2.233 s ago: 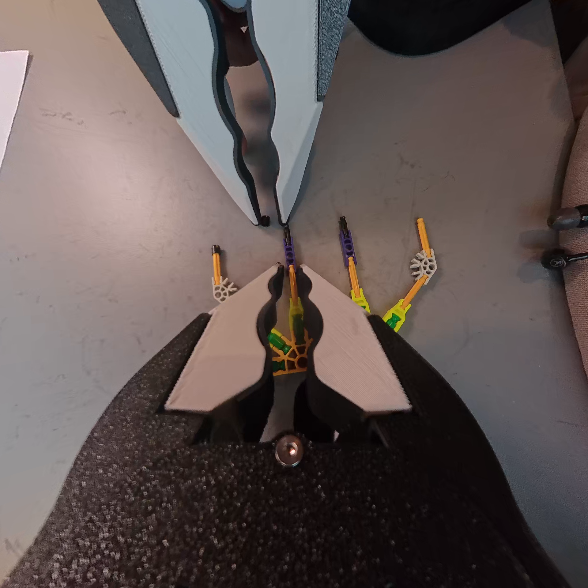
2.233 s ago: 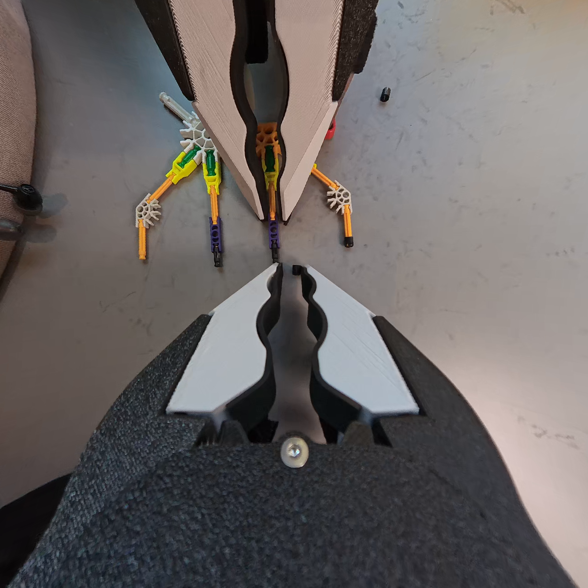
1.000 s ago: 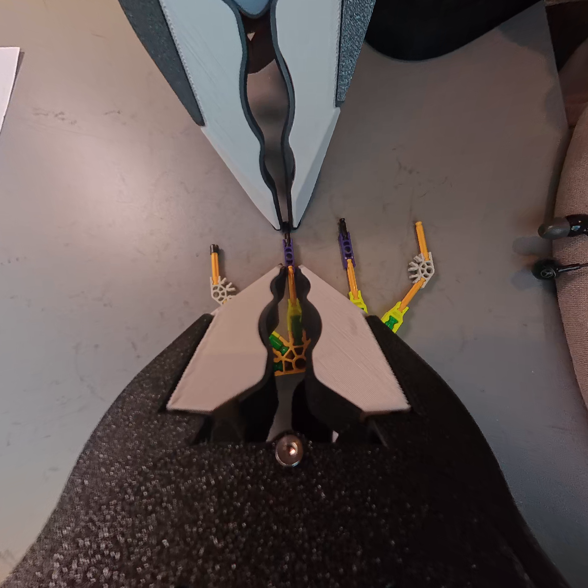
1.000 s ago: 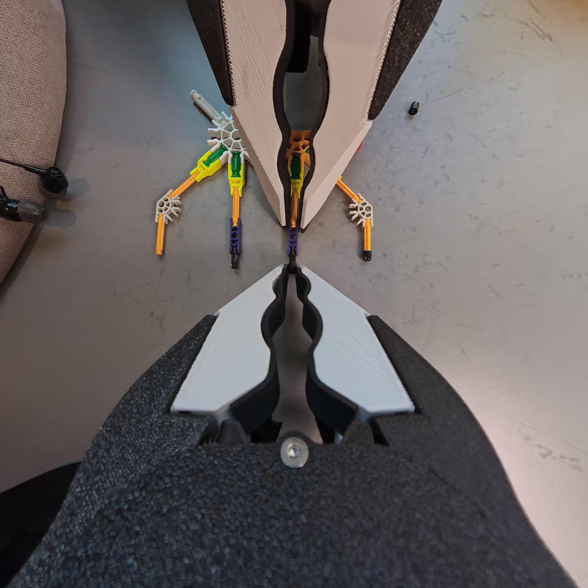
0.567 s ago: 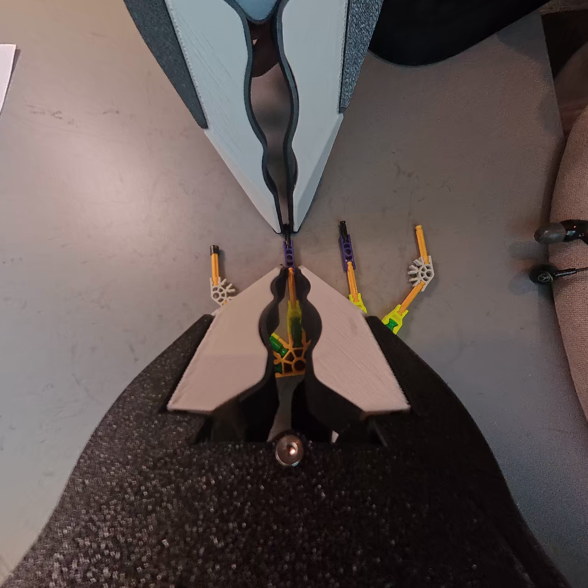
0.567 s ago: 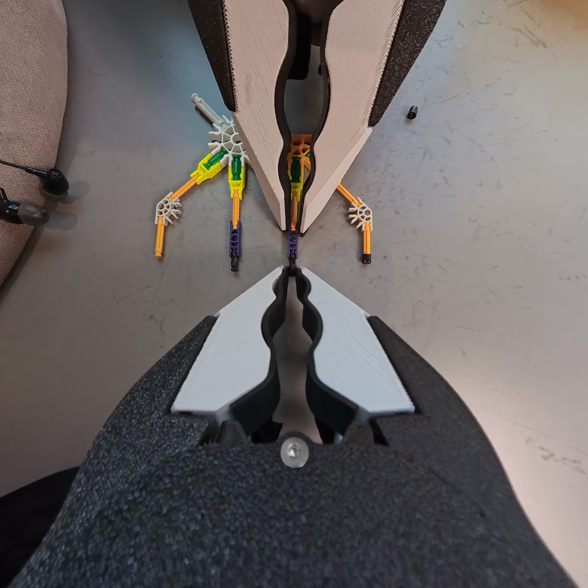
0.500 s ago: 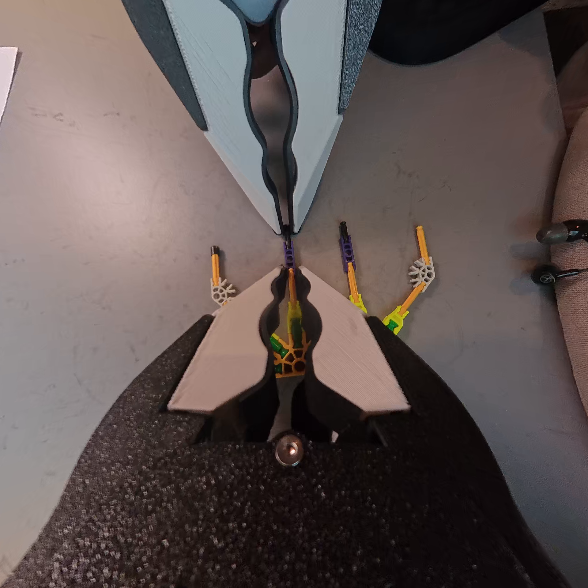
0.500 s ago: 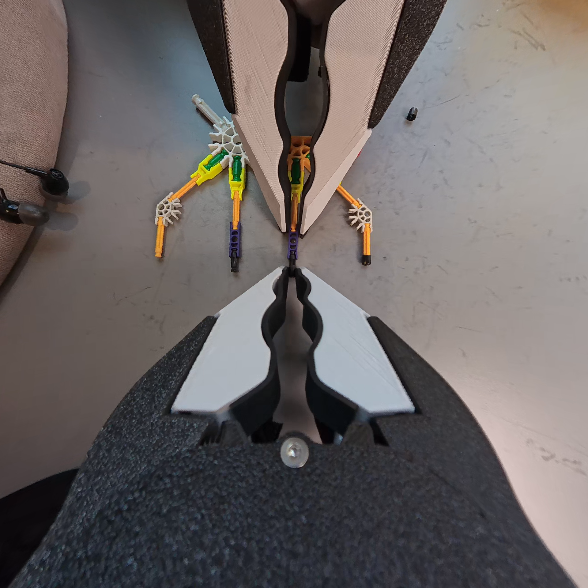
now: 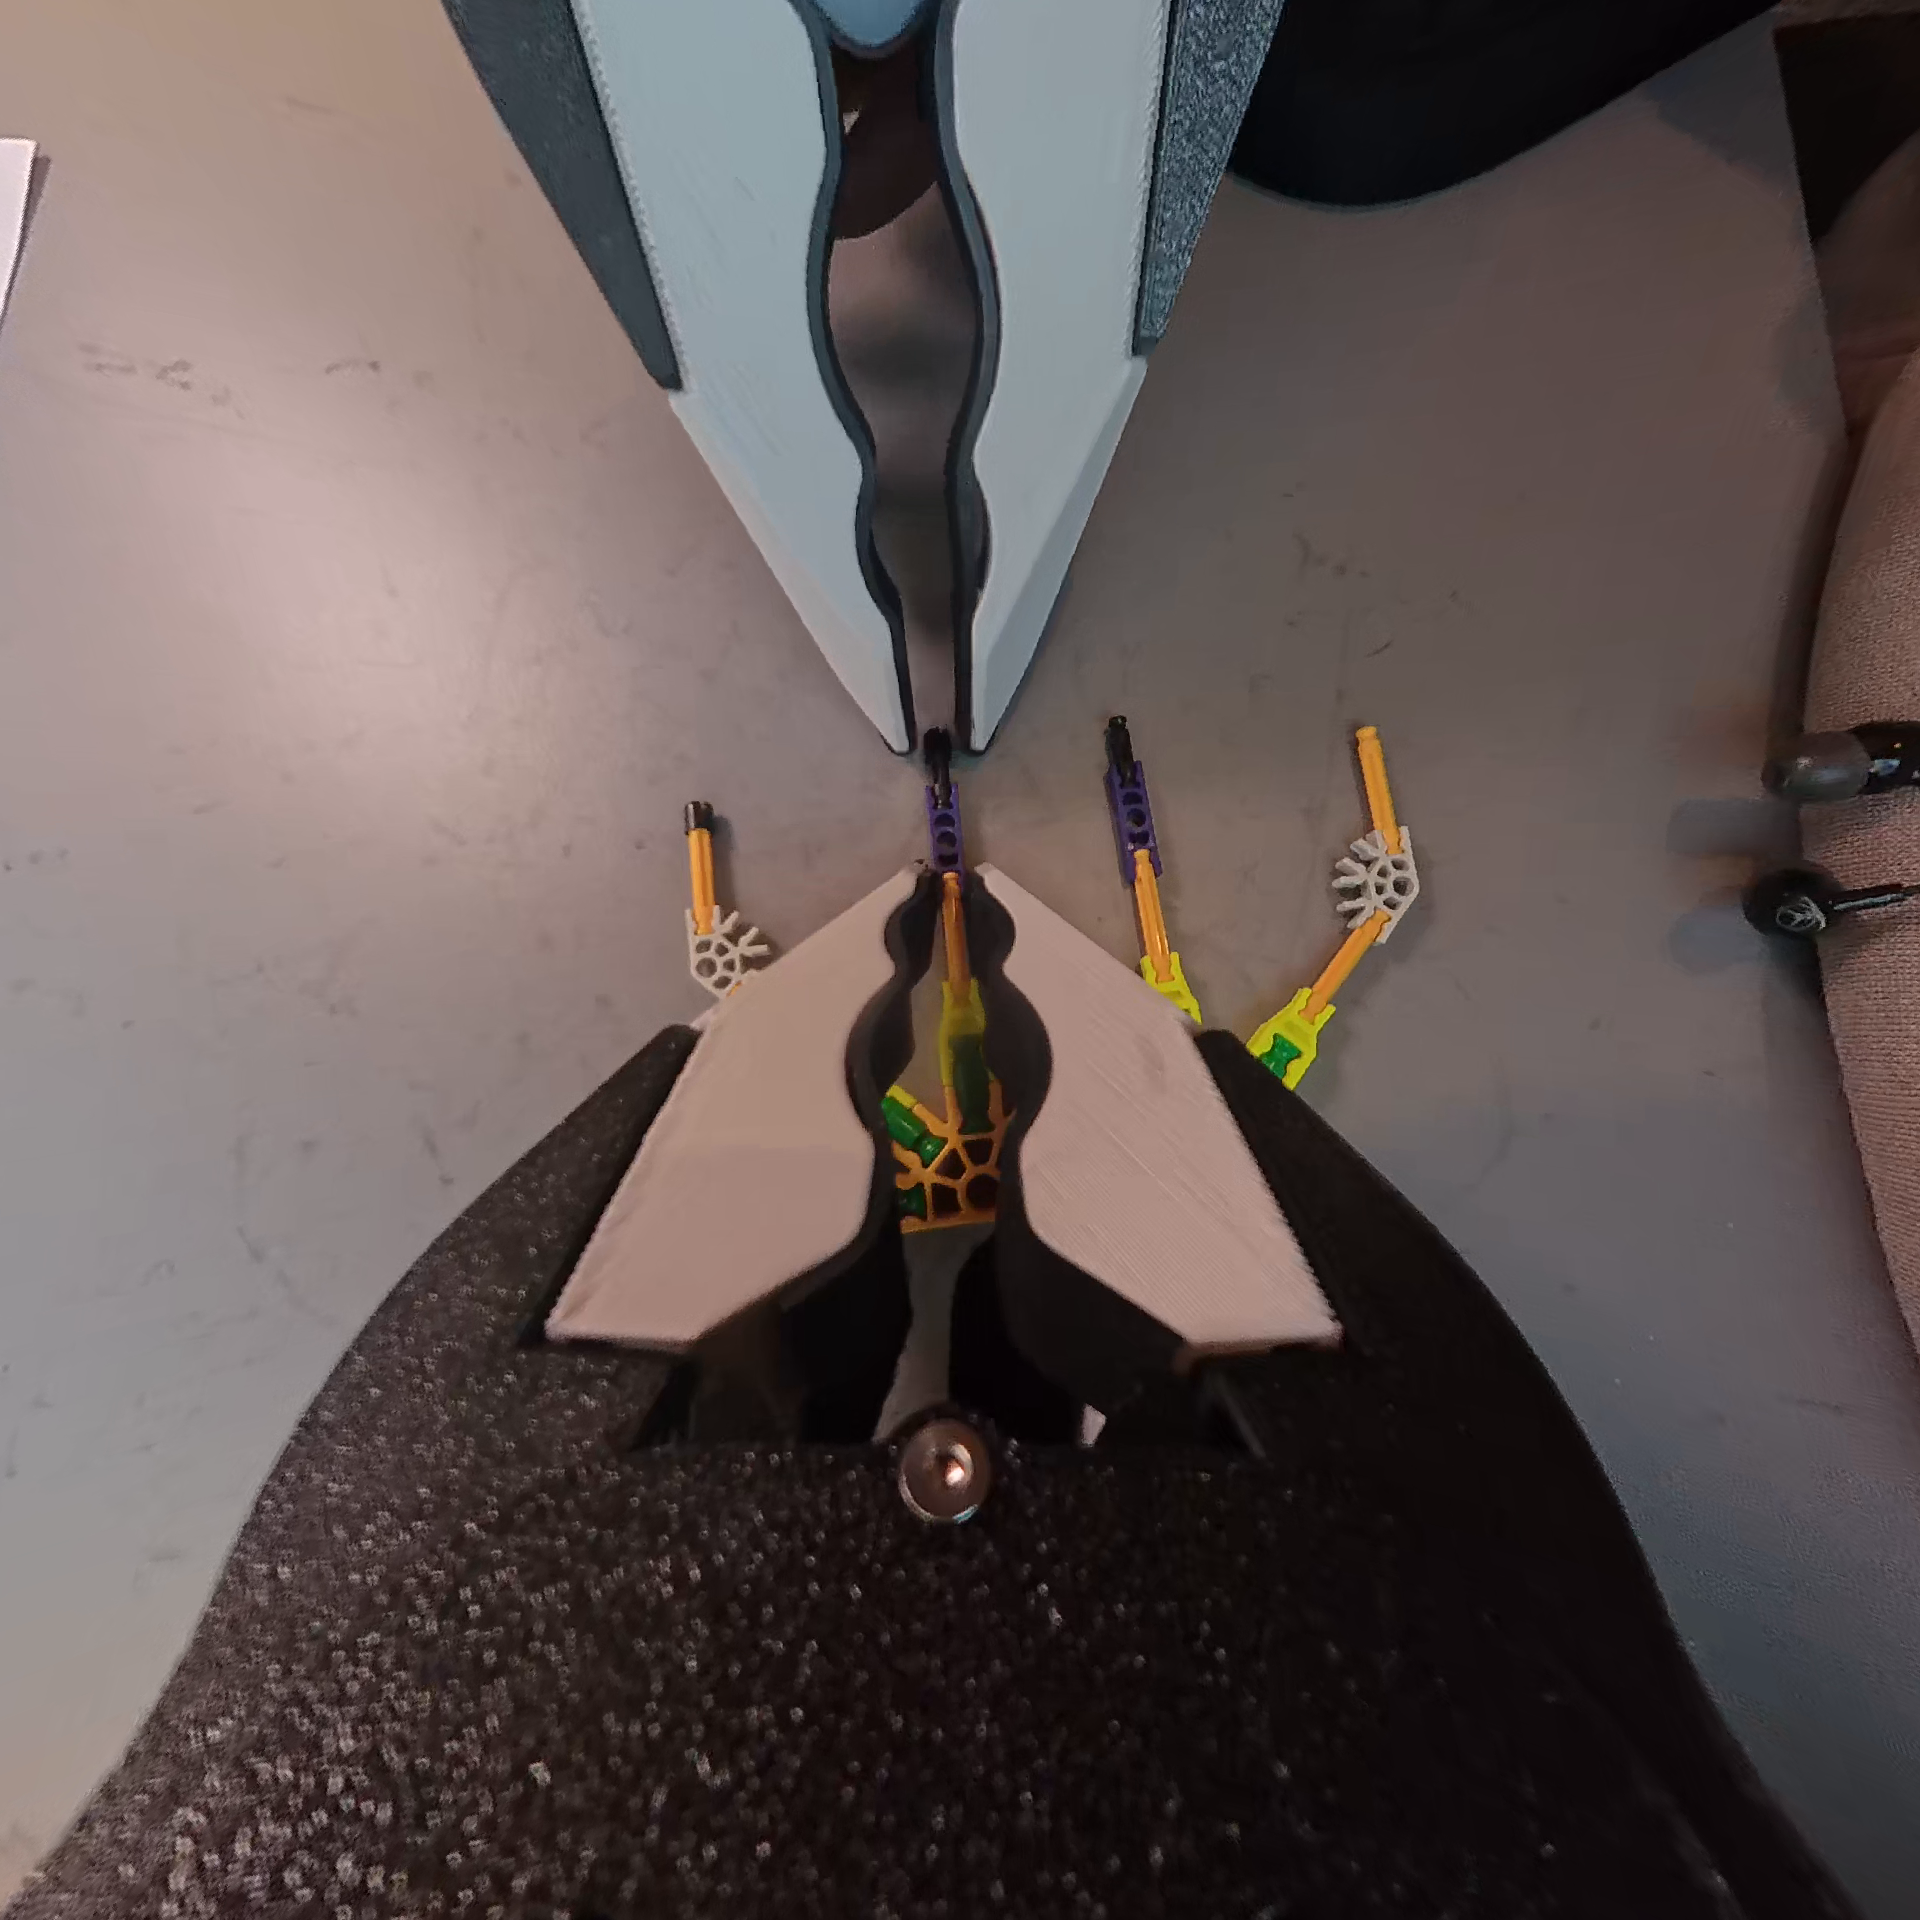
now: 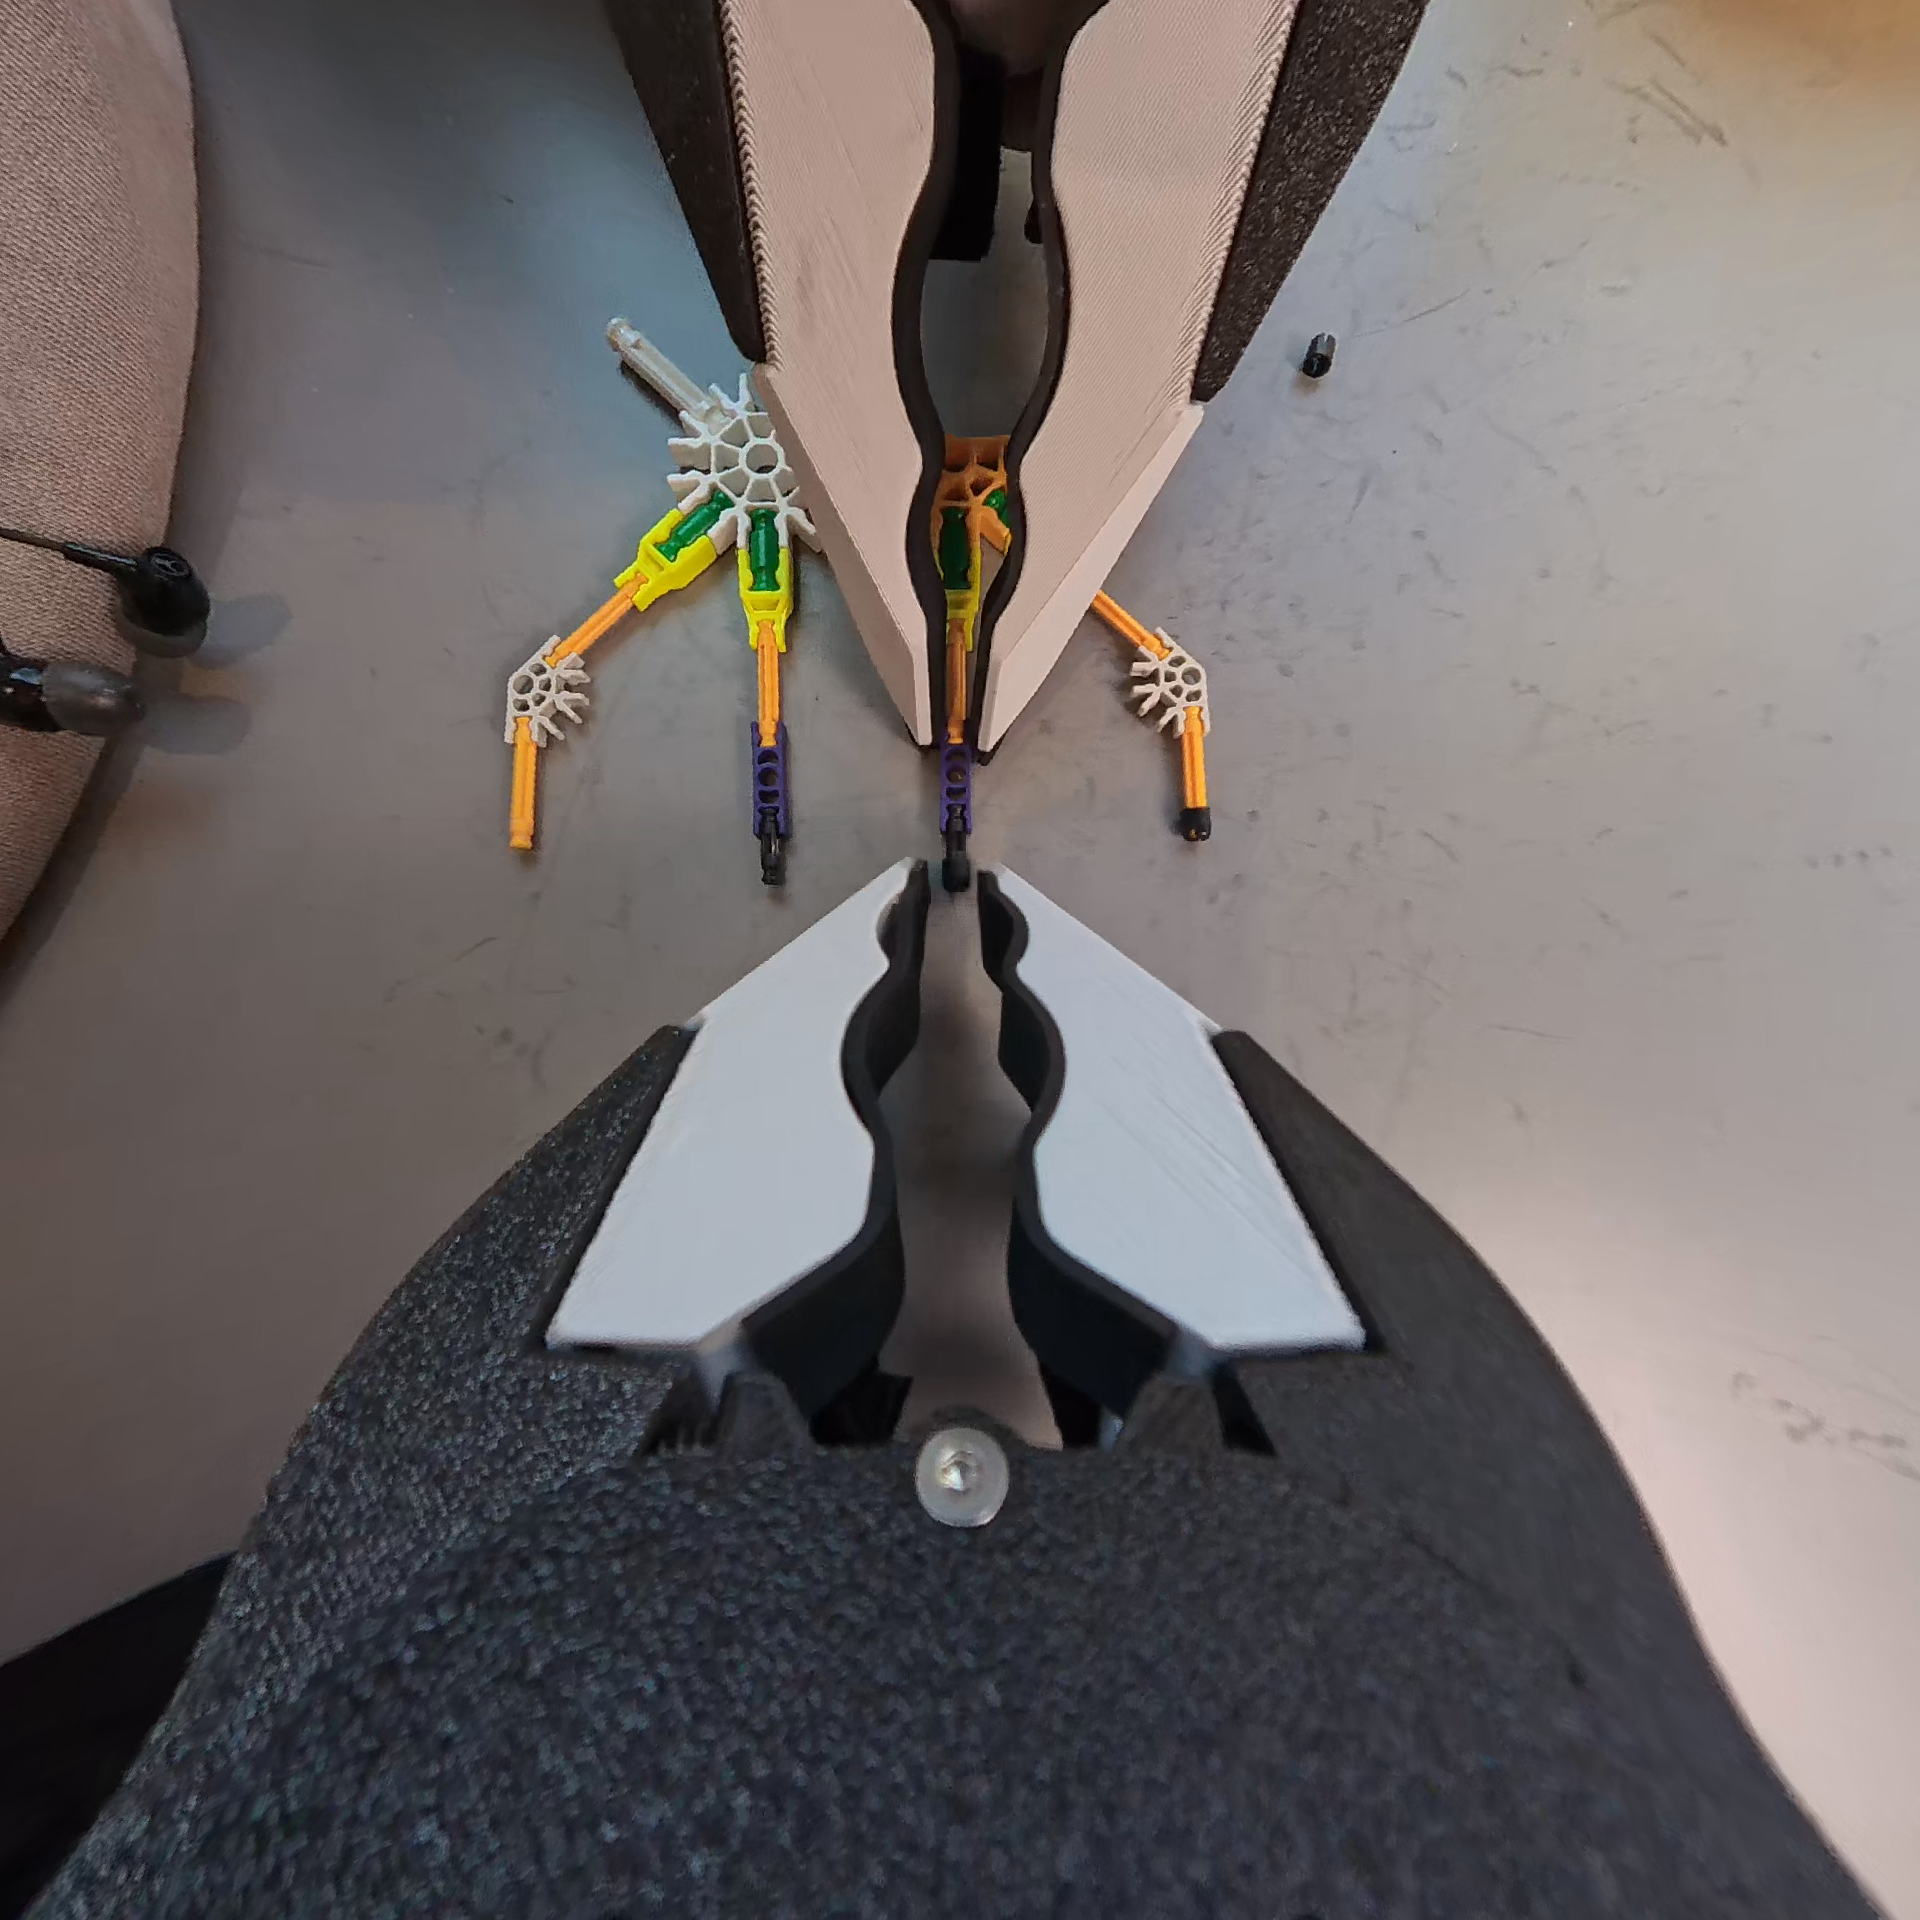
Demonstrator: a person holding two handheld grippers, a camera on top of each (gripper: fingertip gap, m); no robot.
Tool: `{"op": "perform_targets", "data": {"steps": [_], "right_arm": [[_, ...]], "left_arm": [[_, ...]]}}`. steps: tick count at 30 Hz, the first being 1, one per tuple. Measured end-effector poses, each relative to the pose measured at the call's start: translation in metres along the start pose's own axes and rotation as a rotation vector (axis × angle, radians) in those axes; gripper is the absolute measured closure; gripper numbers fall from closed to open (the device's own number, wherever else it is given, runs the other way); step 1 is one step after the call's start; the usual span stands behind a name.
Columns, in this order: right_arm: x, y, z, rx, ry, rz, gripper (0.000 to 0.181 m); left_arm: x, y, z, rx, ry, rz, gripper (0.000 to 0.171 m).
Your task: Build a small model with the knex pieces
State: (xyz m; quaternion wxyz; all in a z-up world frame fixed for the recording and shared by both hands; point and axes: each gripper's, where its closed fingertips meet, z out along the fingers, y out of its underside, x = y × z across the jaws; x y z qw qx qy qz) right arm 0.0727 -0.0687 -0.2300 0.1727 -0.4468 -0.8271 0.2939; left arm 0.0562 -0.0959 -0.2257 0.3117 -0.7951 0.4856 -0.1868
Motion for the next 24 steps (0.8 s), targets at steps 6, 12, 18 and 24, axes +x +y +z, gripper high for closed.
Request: {"op": "perform_targets", "data": {"steps": [6,12,18,24], "right_arm": [[0.0008,0.0053,-0.0012,-0.01,0.005,0.015,0.181],[-0.0006,0.0026,0.0,-0.008,-0.013,0.01,0.181],[-0.001,0.001,0.0004,-0.003,-0.035,-0.015,0.181],[-0.001,-0.0007,0.001,0.011,-0.047,-0.035,0.181]], "left_arm": [[0.0001,0.0002,-0.0003,0.003,0.003,-0.005,0.167],[0.0003,-0.0003,0.0,0.009,0.007,-0.01,0.168],[0.0008,-0.0012,0.0006,0.006,0.004,-0.003,0.169],[0.0008,-0.0021,0.0011,0.007,0.014,0.002,0.169]]}}
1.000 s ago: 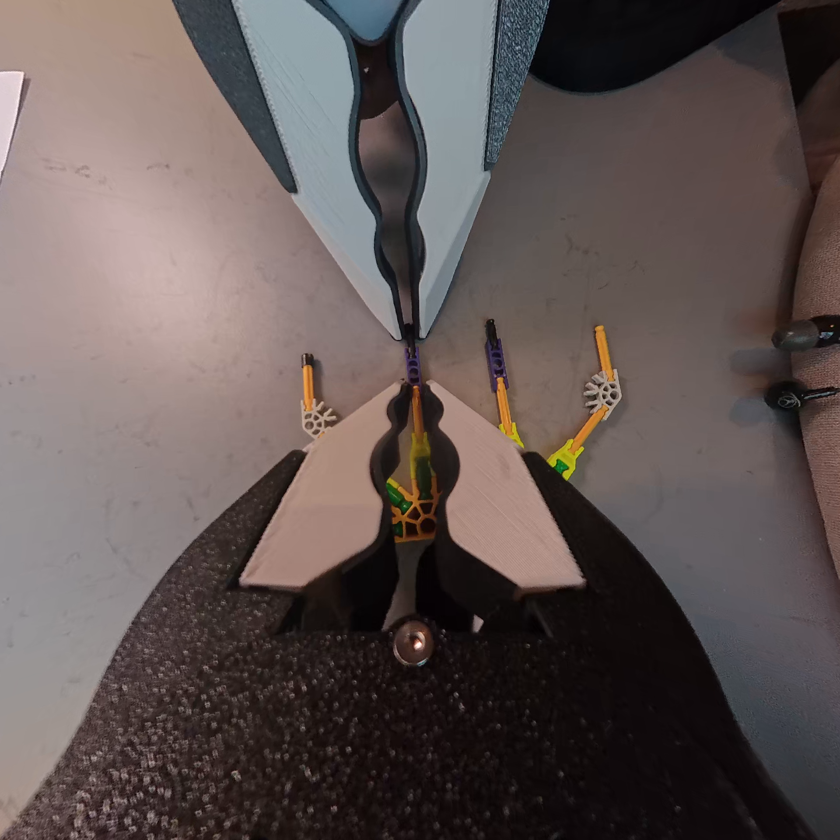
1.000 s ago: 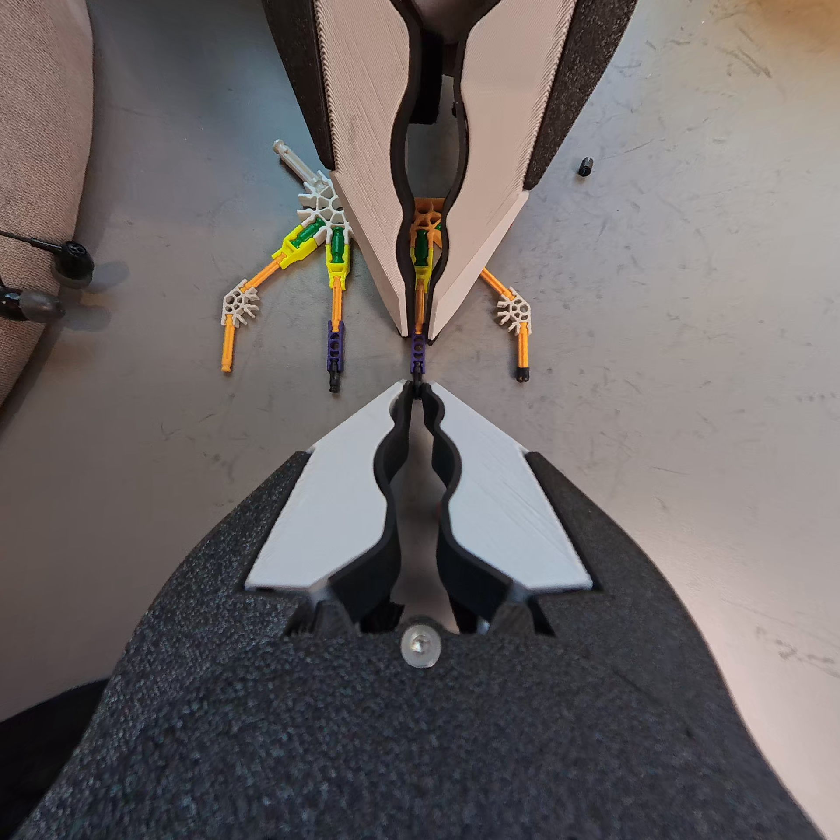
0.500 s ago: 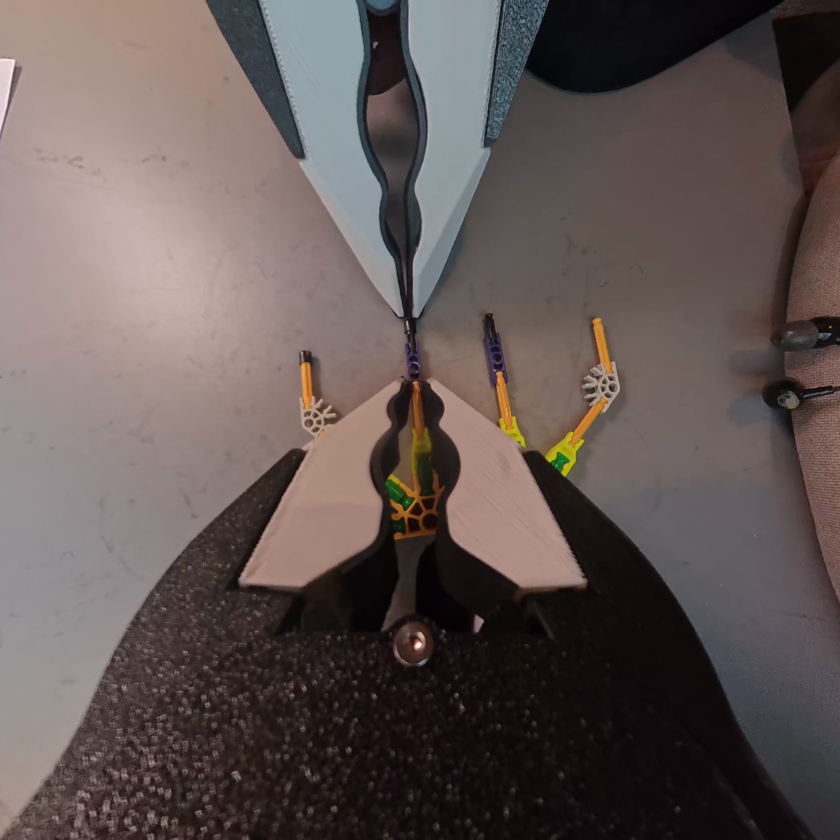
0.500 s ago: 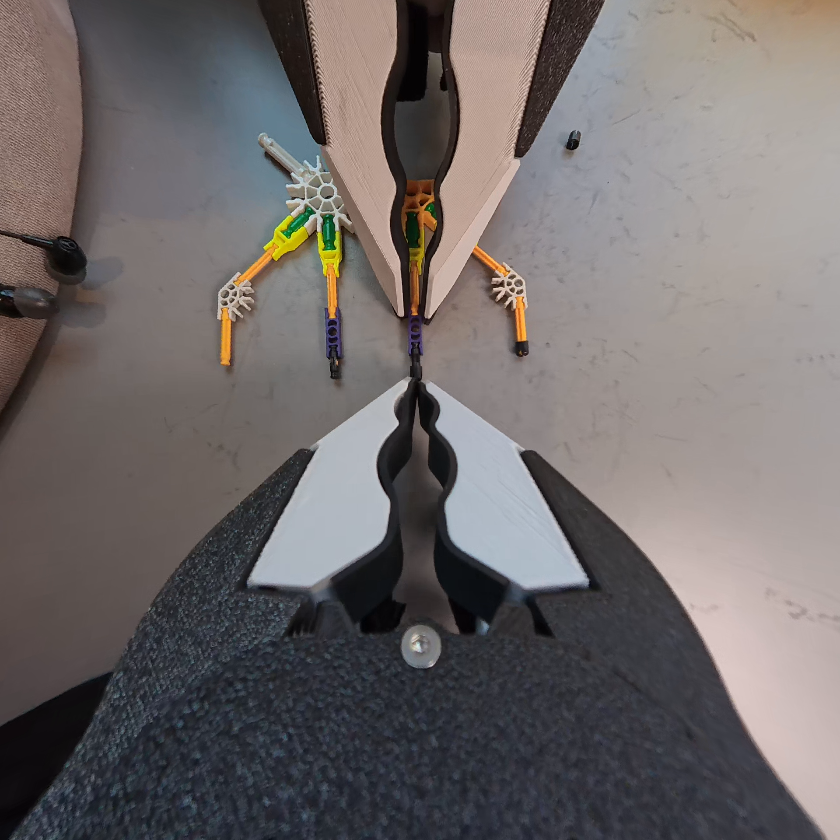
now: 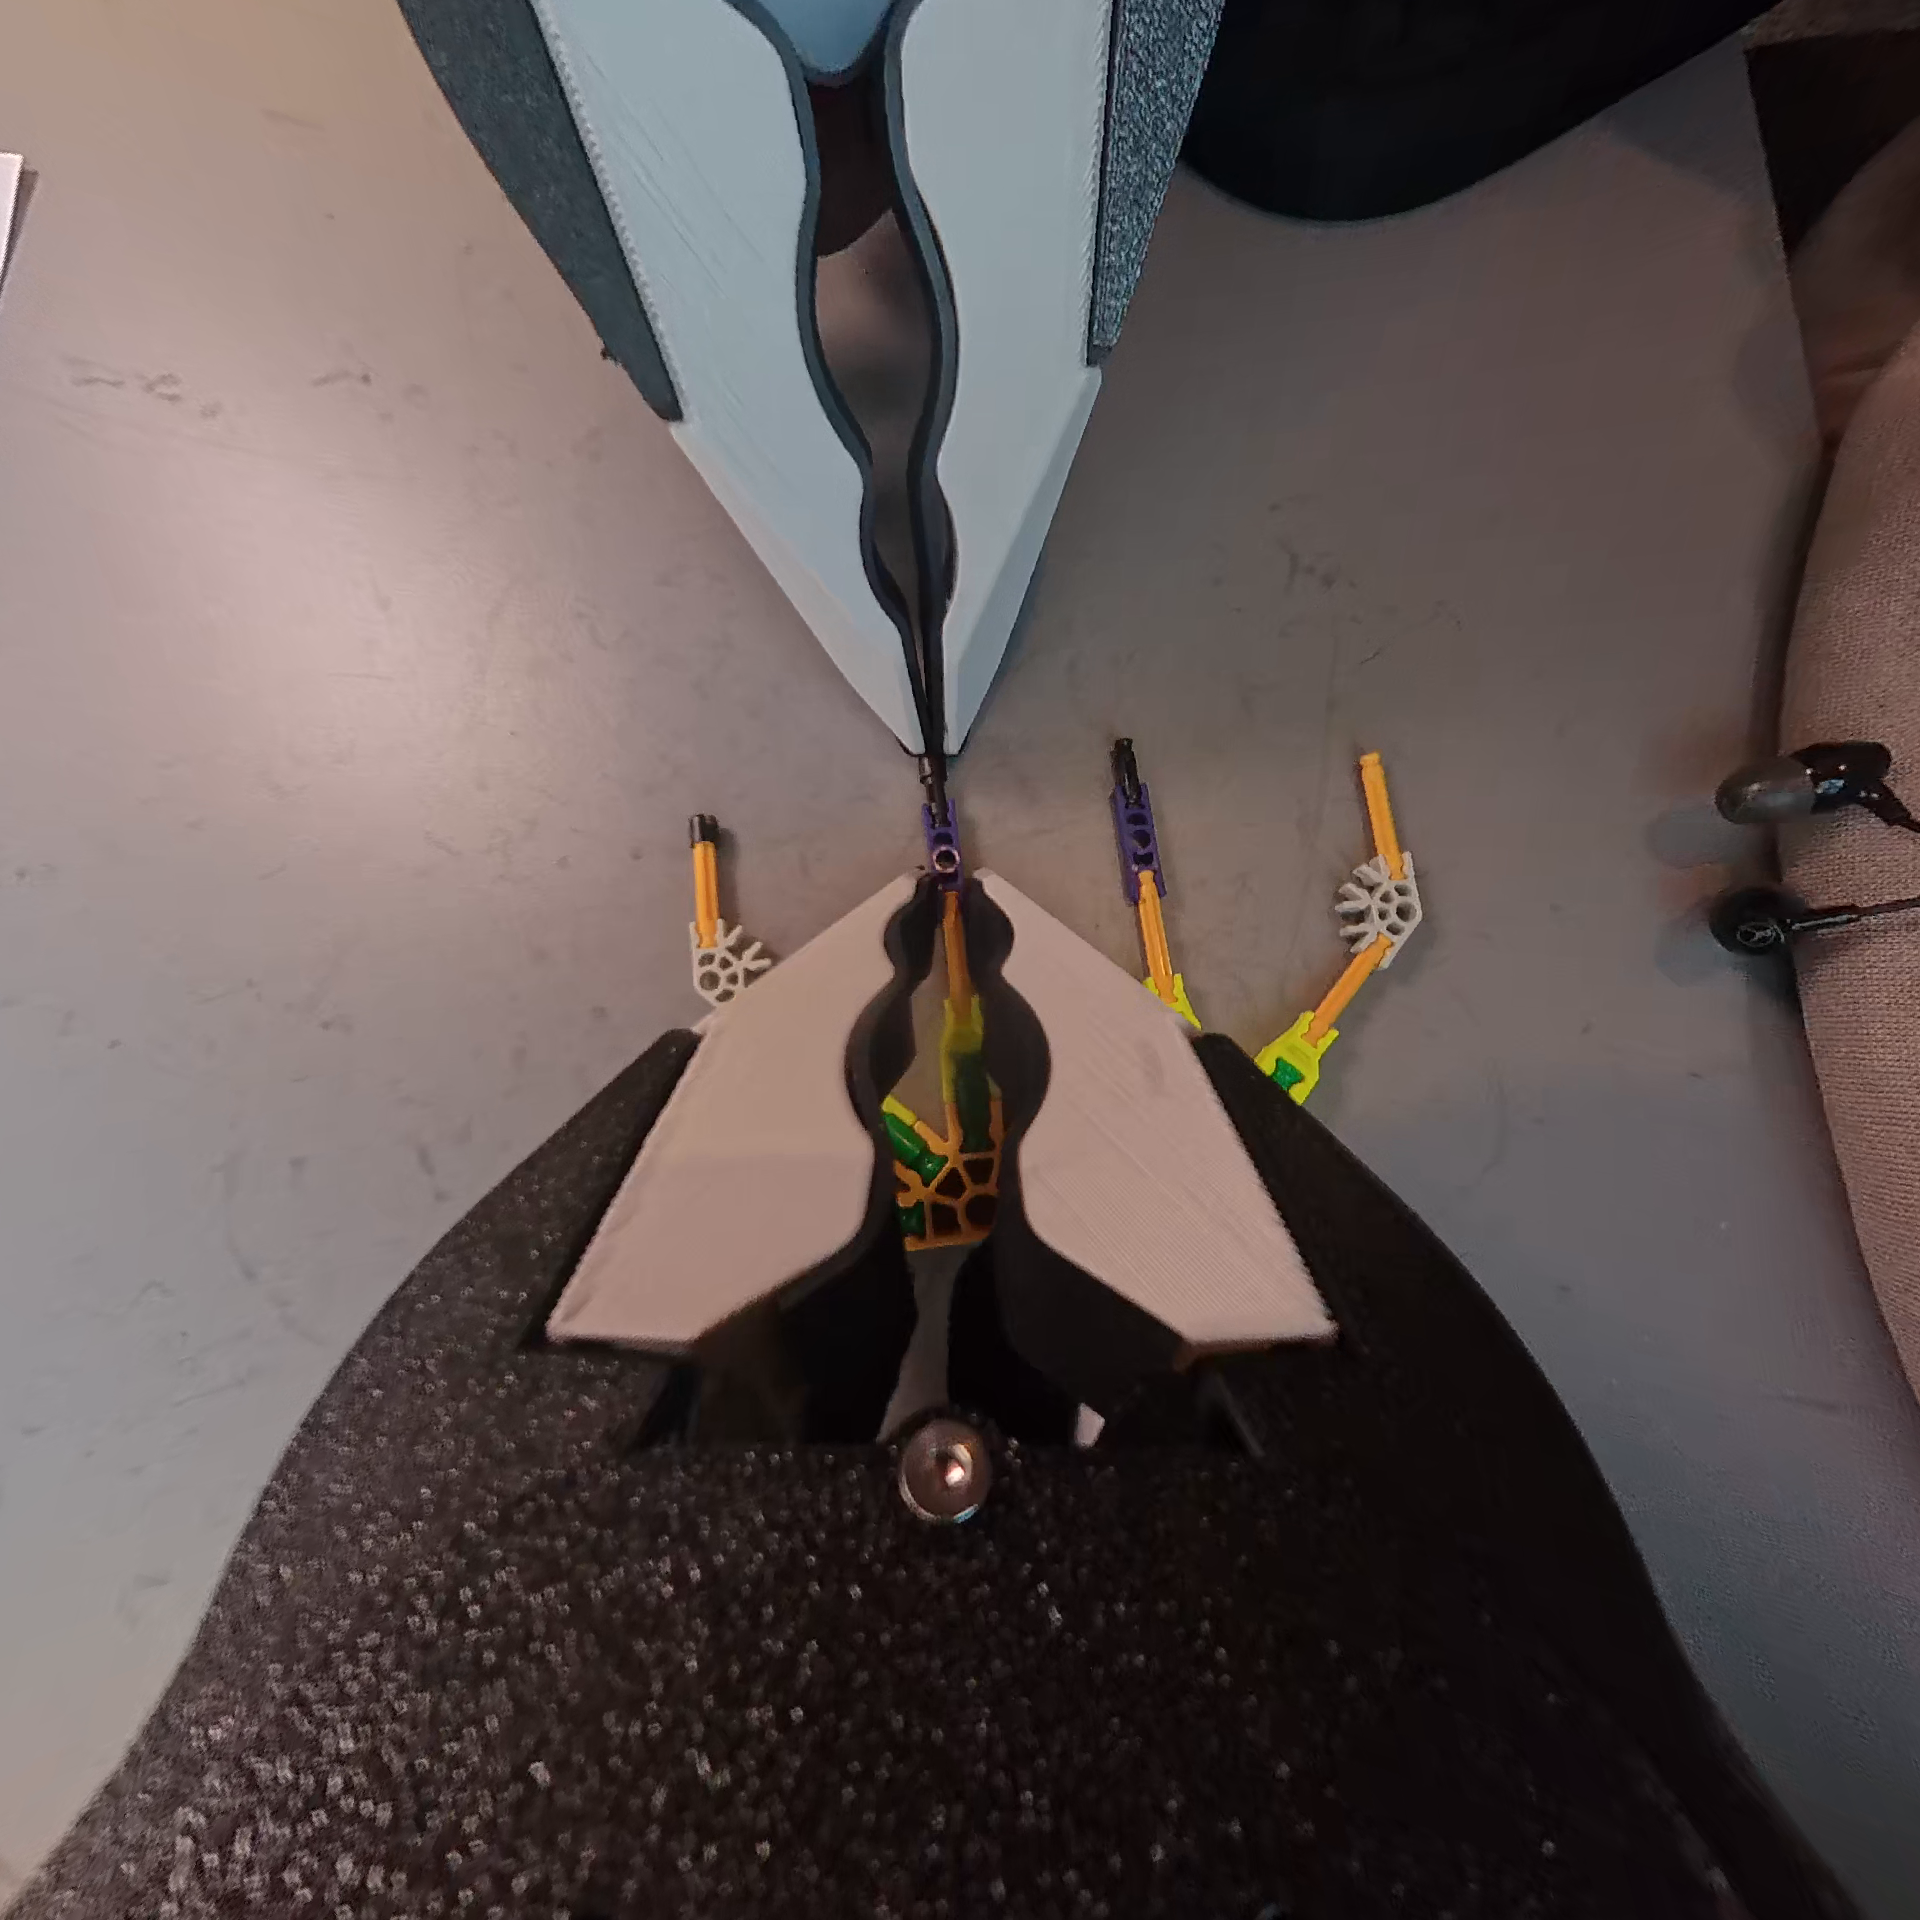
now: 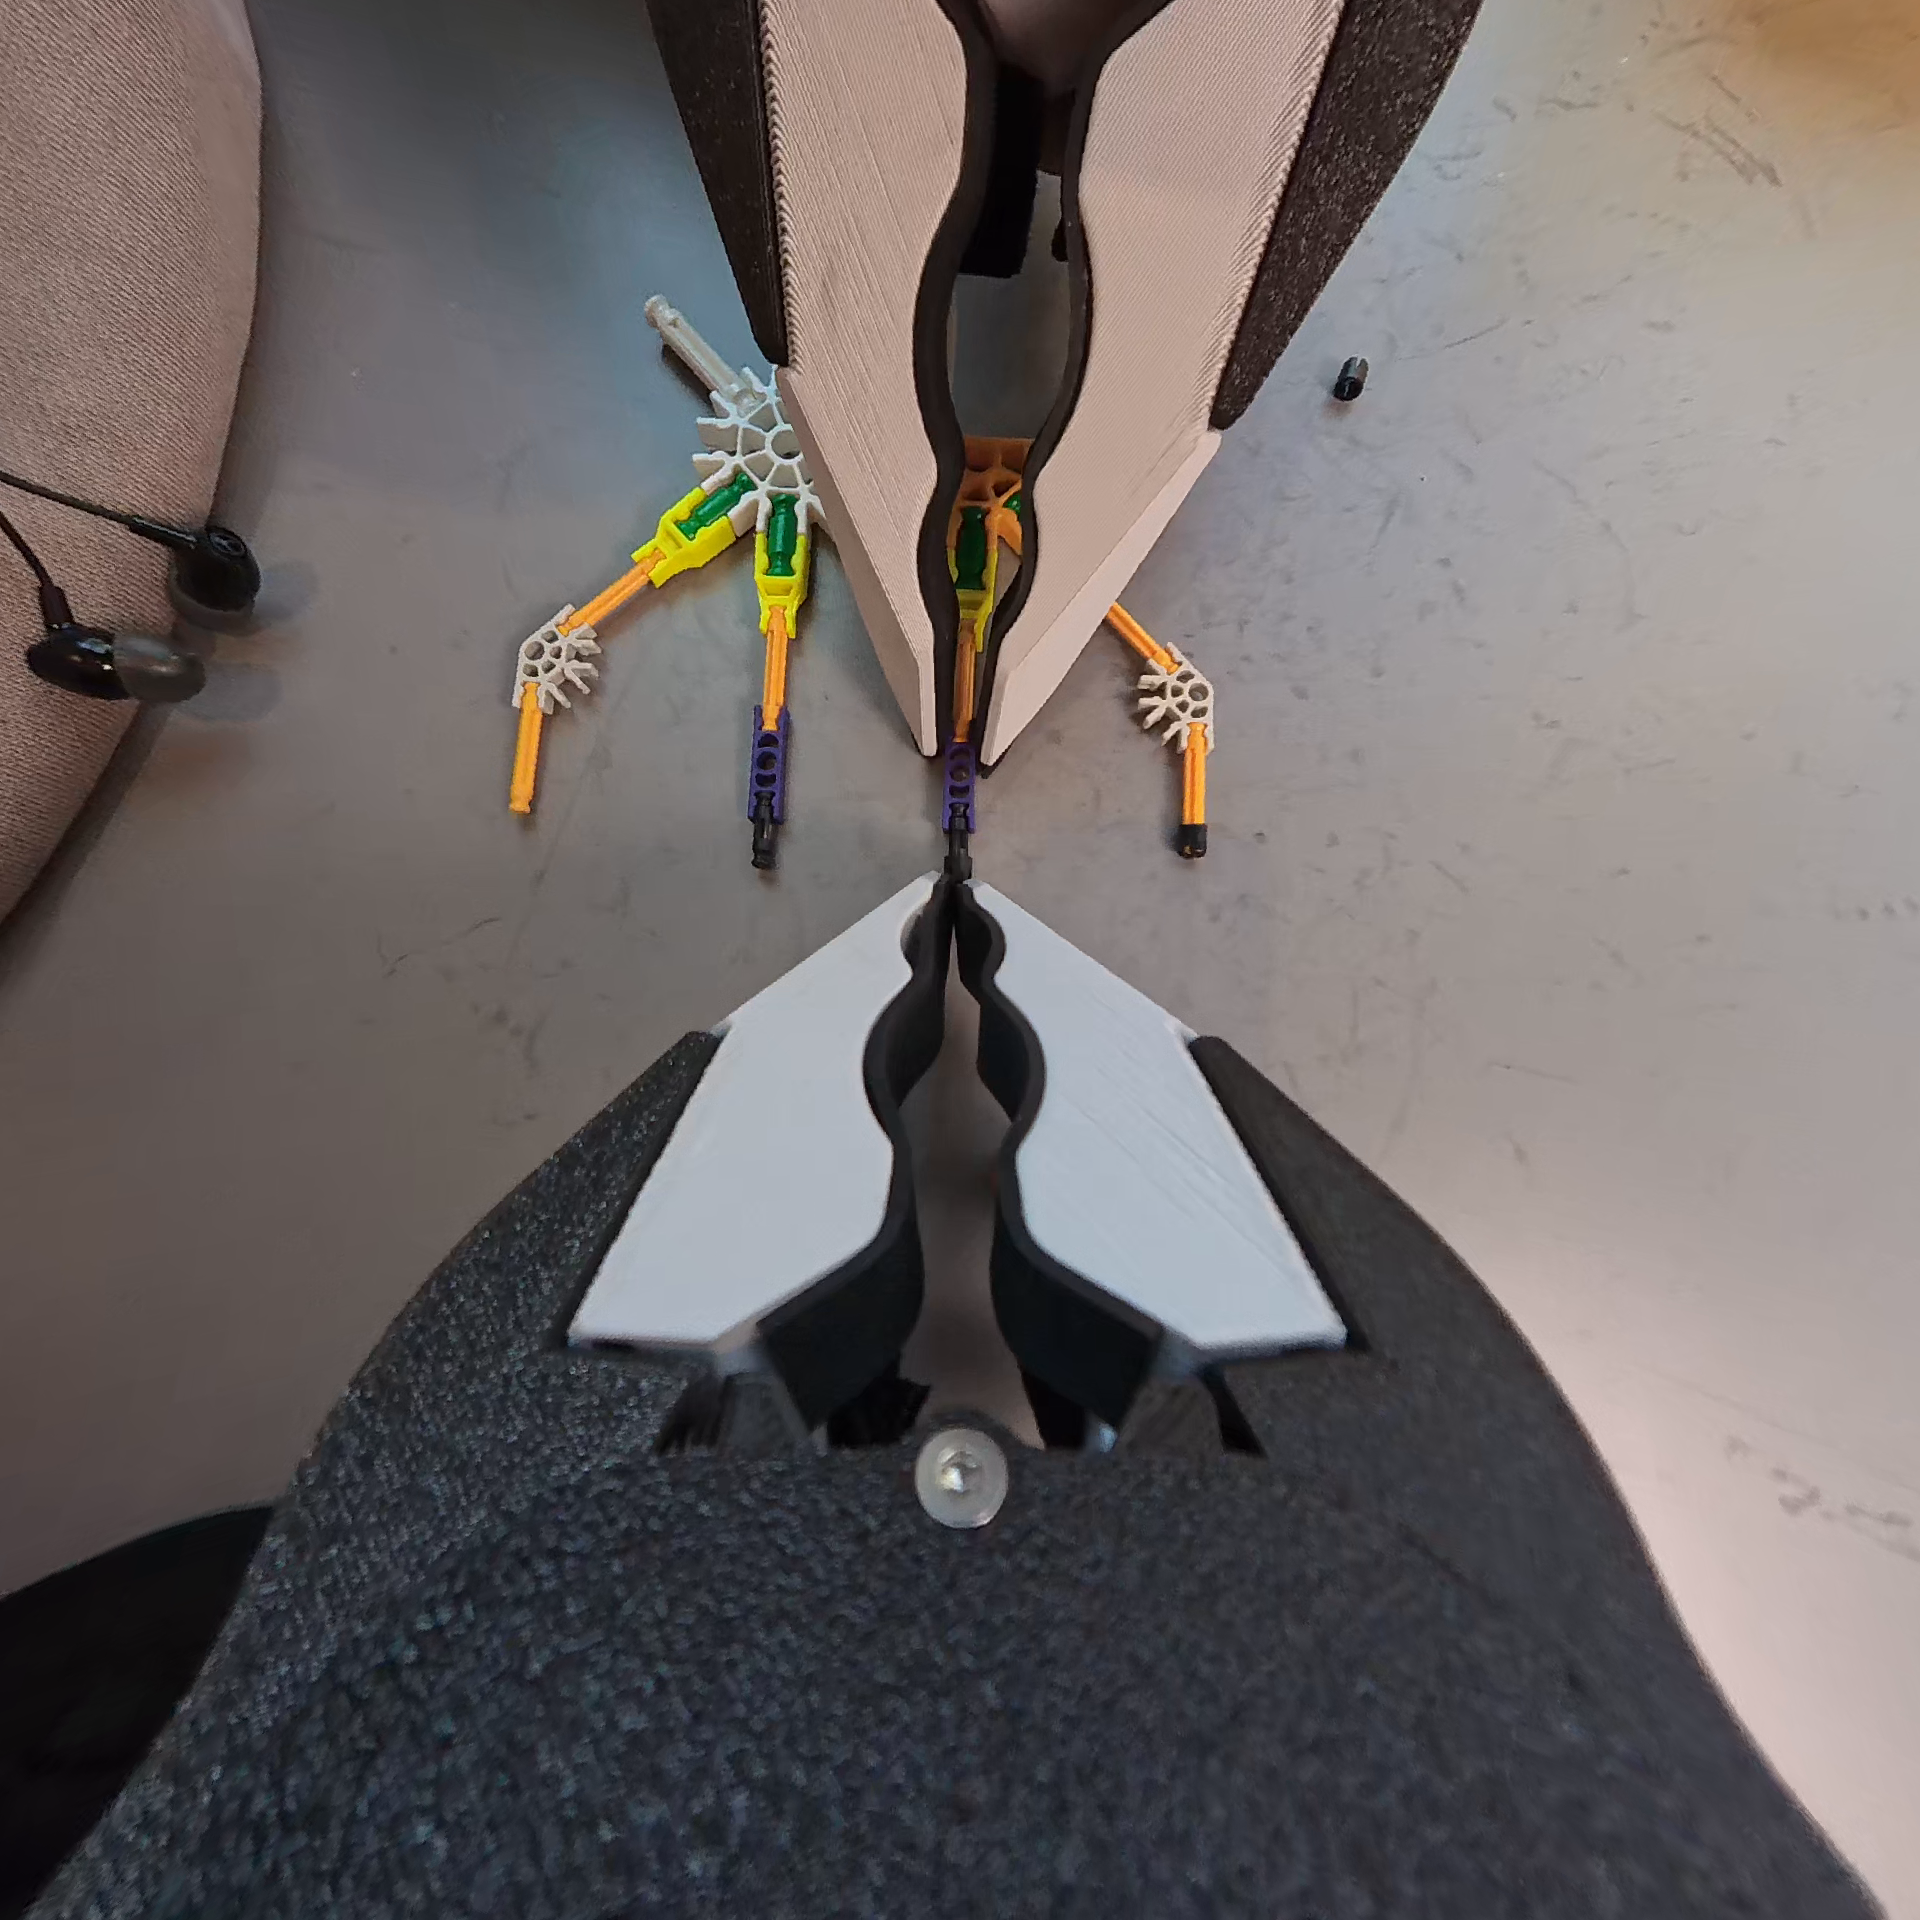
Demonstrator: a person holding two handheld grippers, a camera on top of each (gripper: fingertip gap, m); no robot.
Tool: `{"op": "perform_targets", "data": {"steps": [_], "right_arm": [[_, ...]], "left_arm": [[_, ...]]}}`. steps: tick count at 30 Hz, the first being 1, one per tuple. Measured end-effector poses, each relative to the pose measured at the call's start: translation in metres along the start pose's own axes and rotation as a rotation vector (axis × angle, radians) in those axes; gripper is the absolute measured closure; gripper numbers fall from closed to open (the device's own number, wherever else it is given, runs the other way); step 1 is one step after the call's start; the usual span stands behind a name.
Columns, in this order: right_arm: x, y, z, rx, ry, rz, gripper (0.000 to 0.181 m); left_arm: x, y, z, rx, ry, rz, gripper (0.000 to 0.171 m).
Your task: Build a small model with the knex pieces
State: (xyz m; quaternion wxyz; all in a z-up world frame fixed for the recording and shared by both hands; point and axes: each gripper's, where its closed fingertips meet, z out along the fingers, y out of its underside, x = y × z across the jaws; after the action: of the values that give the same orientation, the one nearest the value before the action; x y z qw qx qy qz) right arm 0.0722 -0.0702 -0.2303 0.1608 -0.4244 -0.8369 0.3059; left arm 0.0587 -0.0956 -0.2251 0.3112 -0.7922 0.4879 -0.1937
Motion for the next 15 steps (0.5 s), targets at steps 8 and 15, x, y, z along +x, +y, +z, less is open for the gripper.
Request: {"op": "perform_targets", "data": {"steps": [8,15], "right_arm": [[0.0008,-0.0026,0.0023,0.0,-0.008,0.001,0.181],[0.0013,0.0021,-0.0043,0.031,0.025,0.034,0.179]], "left_arm": [[-0.0005,-0.0004,0.0013,-0.004,-0.004,0.009,0.169],[-0.0022,-0.0017,0.0007,0.03,-0.013,0.024,0.166]]}}
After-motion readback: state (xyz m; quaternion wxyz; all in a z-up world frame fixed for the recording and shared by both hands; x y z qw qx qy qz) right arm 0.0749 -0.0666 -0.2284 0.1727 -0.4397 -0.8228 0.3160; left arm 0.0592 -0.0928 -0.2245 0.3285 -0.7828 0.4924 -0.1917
